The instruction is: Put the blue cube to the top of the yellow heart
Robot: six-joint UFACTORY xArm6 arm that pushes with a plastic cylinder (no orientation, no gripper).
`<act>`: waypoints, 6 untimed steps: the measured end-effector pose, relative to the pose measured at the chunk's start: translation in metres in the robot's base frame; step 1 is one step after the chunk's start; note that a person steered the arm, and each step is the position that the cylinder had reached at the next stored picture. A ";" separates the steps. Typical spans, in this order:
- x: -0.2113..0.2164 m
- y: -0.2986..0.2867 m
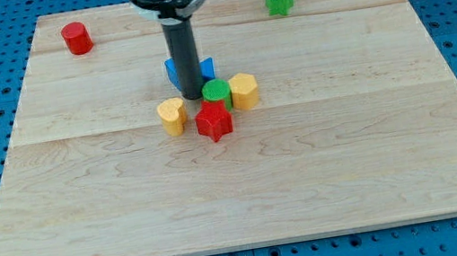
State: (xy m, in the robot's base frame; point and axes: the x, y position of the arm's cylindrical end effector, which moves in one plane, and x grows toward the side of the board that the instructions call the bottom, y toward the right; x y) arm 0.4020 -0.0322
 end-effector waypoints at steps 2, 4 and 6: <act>-0.080 -0.034; 0.011 0.013; 0.006 -0.030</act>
